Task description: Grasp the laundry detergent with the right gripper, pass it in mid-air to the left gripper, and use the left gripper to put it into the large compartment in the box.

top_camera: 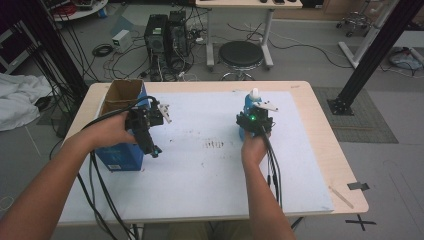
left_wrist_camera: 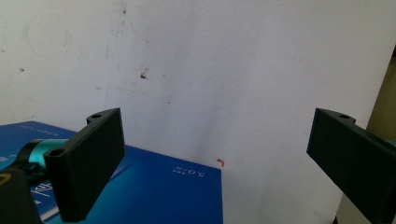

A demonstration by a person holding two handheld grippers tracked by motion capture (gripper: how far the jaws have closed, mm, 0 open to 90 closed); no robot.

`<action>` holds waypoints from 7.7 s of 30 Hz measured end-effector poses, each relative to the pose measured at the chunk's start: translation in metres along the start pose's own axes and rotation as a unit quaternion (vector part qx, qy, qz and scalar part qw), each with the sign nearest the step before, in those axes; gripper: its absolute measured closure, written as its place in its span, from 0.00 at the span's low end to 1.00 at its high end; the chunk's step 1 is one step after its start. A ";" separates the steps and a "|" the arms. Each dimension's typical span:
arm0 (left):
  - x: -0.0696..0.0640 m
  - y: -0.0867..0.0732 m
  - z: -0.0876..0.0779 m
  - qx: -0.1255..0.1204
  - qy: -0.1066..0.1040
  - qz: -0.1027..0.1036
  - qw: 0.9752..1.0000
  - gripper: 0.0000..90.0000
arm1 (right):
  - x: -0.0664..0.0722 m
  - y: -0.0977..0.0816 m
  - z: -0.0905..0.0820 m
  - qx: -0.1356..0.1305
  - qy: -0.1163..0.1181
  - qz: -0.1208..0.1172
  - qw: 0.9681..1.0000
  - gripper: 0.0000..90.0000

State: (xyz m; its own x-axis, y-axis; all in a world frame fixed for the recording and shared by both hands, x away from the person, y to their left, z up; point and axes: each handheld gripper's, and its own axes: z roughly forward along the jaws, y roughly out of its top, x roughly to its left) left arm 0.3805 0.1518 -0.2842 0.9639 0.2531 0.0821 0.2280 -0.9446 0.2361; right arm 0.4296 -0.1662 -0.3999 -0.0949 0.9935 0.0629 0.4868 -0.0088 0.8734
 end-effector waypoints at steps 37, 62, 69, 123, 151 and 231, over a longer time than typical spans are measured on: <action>-0.010 0.012 -0.006 -0.013 0.015 0.003 1.000 0.05 | -0.056 0.041 -0.083 -0.020 0.221 -0.158 0.962 0.48; -0.019 0.030 -0.016 -0.028 0.018 0.009 0.999 0.05 | -0.079 0.054 -0.101 0.008 0.465 -0.288 0.837 0.49; -0.021 0.035 -0.021 -0.033 0.021 0.012 0.999 0.05 | -0.072 0.056 -0.102 0.010 0.501 -0.323 0.803 0.49; -0.049 0.116 -0.053 -0.050 -0.030 0.058 0.997 0.05 | -0.005 0.046 -0.089 0.044 0.597 -0.387 0.702 0.49; -0.059 0.153 -0.060 -0.059 -0.036 0.088 0.994 0.05 | 0.020 0.049 -0.086 0.050 0.613 -0.380 0.691 0.49; -0.065 0.167 -0.041 -0.025 -0.025 0.135 0.990 0.39 | 0.028 0.052 -0.091 0.061 0.616 -0.377 0.689 0.49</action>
State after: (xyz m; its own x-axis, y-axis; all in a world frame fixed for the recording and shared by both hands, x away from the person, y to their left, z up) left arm 0.3501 -0.0140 -0.2104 0.9947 -0.0199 0.1013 -0.0458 -0.9645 0.2600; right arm 0.3731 -0.1493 -0.3088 -0.9891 -0.1411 0.0414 -0.0419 0.5407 0.8402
